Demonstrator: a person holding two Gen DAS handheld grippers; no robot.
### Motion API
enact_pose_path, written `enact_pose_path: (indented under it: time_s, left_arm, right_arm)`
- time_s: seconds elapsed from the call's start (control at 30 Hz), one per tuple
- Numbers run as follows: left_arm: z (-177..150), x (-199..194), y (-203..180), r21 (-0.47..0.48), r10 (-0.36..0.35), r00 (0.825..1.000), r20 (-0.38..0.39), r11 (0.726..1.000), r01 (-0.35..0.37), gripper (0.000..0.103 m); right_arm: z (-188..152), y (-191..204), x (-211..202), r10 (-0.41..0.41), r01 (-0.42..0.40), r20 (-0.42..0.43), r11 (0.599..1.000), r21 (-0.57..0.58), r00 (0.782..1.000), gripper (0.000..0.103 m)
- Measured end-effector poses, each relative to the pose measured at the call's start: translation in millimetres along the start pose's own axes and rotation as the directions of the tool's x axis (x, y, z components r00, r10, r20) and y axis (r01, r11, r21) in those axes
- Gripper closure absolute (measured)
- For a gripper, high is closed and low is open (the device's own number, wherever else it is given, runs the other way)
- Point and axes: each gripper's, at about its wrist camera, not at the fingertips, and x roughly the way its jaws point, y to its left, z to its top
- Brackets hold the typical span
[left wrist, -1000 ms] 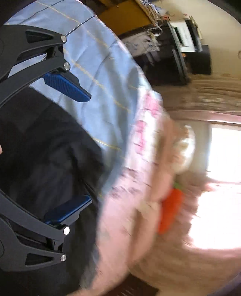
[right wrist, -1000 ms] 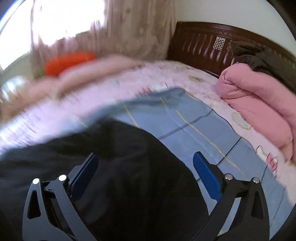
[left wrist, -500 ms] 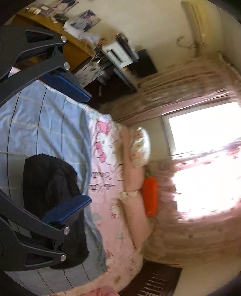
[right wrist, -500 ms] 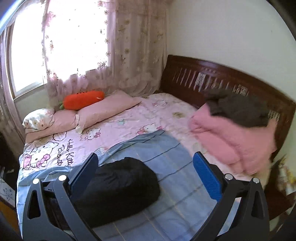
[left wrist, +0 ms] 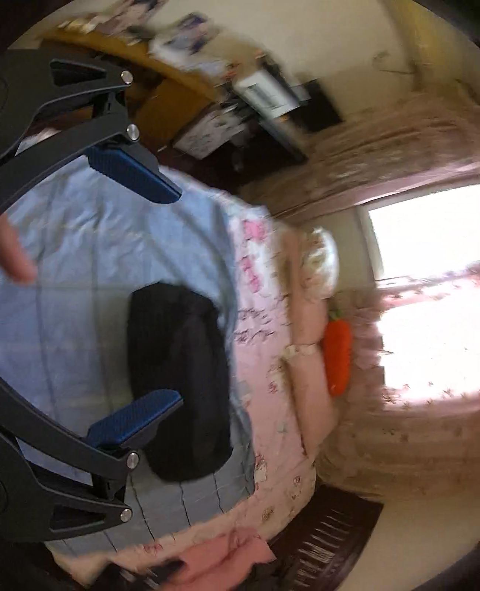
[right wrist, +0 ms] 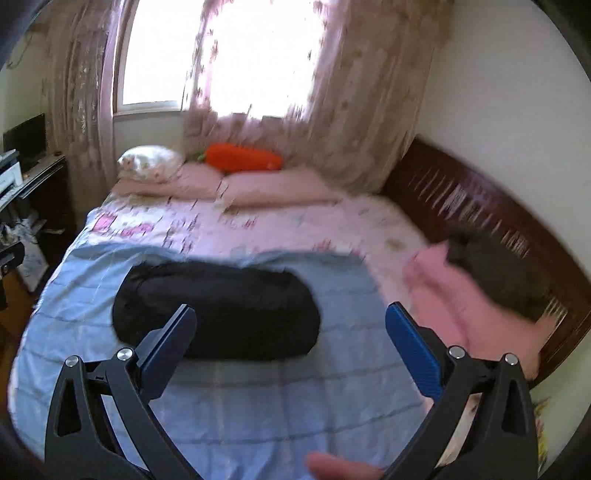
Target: Fold large clothes
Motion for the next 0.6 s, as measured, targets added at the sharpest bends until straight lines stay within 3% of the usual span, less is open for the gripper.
enact_pose_path:
  time_s: [0.1,0.13,0.23,0.4,0.6]
  left_arm:
    - [-13,4,-1,-0.099,-0.146,0.988,-0.045,0.985,0.141,0.002]
    - [-16,7,-3,-0.104,-0.151,0.987,-0.046,0.984,0.146,0.002]
    - [-23,18,-16,-0.043,-0.081,0.994,-0.07,0.996,0.078,0.002]
    - [-24,33,-21,-0.043,-0.08,0.991,-0.11,0.996,0.076,0.002]
    - [-10,47,-14,-0.053,-0.086,0.991,-0.1,0.995,0.081,0.002]
  right_arm:
    - [-2,-1,18,0.035,-0.036,-0.056,0.999,-0.007,0.998,0.001]
    - [-1,-2,23,0.064,-0.064,-0.077,0.998,-0.003,0.995,0.001]
    - [4,-3,31,0.077,-0.076,-0.098,0.997,0.018,0.992,0.001]
    - [16,-7,42,0.103,-0.097,-0.103,0.993,0.066,0.989,0.001]
    - [28,-8,60,0.129,-0.114,-0.116,0.985,0.129,0.985,0.001]
